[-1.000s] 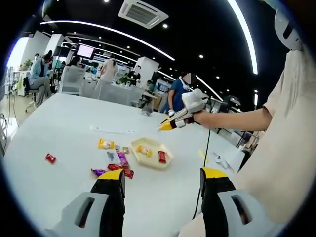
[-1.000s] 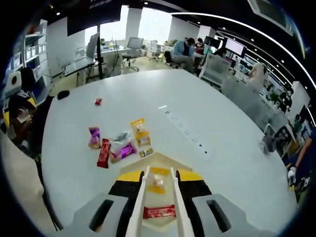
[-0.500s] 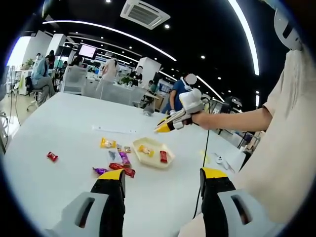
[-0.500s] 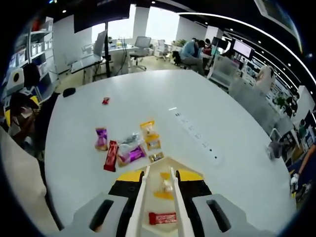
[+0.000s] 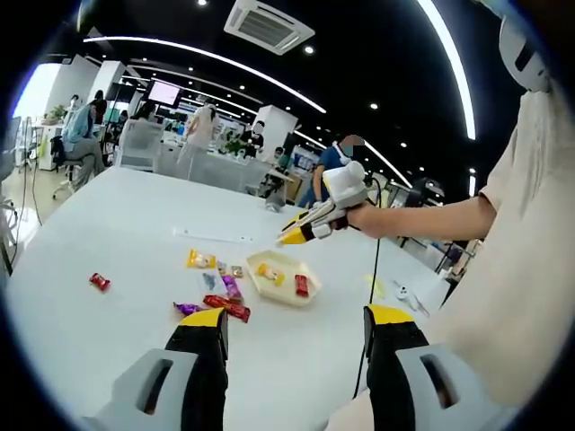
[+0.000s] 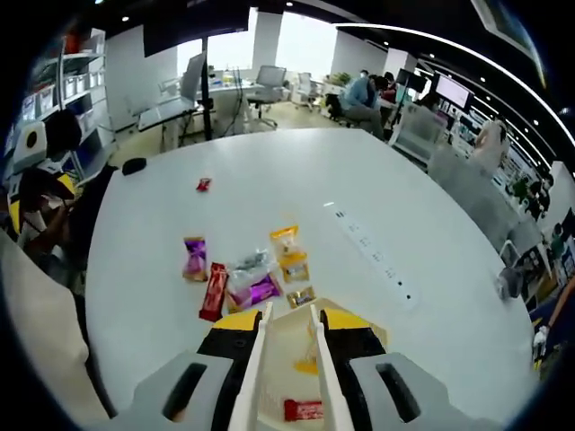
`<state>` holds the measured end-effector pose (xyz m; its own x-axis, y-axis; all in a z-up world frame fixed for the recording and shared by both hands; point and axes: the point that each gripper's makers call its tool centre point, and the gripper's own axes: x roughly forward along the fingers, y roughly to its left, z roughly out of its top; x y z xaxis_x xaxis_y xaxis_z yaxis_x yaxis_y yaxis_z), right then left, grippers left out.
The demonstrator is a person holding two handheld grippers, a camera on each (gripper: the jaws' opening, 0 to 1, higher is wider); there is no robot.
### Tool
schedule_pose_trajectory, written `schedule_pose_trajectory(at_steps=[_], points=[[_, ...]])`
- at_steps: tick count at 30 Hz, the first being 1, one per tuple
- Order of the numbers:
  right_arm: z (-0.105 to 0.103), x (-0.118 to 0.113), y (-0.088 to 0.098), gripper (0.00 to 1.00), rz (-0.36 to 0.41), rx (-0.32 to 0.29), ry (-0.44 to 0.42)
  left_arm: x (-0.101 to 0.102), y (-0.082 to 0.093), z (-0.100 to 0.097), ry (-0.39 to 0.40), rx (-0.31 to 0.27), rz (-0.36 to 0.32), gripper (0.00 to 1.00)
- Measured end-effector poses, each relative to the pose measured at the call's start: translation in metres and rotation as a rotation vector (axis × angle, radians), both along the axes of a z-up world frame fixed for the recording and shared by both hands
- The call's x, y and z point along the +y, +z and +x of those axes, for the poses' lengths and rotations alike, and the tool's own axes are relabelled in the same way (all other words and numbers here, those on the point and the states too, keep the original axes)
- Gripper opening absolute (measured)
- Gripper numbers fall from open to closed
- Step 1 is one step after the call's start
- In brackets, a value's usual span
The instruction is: Place the target food into the container with the food tongs after gripping and lifting it, then release it inside without dropping or visibly crushing the food.
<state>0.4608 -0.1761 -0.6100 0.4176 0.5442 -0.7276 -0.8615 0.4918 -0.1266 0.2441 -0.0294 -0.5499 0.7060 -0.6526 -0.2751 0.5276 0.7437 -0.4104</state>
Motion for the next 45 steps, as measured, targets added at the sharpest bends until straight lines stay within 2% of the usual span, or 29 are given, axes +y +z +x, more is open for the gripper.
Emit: schedule_pose_trajectory(at_steps=[14,29,36,45], points=[[-0.006,0.025,-0.012,0.26,-0.002,0.023,0.053,0.009,-0.005,-0.004,0.034,0.016,-0.003,0.61],[-0.007,0.038,-0.023,0.26,-0.007,0.044,0.080,0.014,-0.007,-0.005,0.051,0.024,-0.005,0.61],[-0.017,0.050,-0.029,0.26,-0.019,0.070,0.113,0.015,-0.006,-0.005,0.057,0.025,-0.009,0.61],[-0.020,0.061,-0.037,0.26,-0.023,0.084,0.137,0.020,-0.007,-0.004,0.069,0.028,-0.010,0.61]])
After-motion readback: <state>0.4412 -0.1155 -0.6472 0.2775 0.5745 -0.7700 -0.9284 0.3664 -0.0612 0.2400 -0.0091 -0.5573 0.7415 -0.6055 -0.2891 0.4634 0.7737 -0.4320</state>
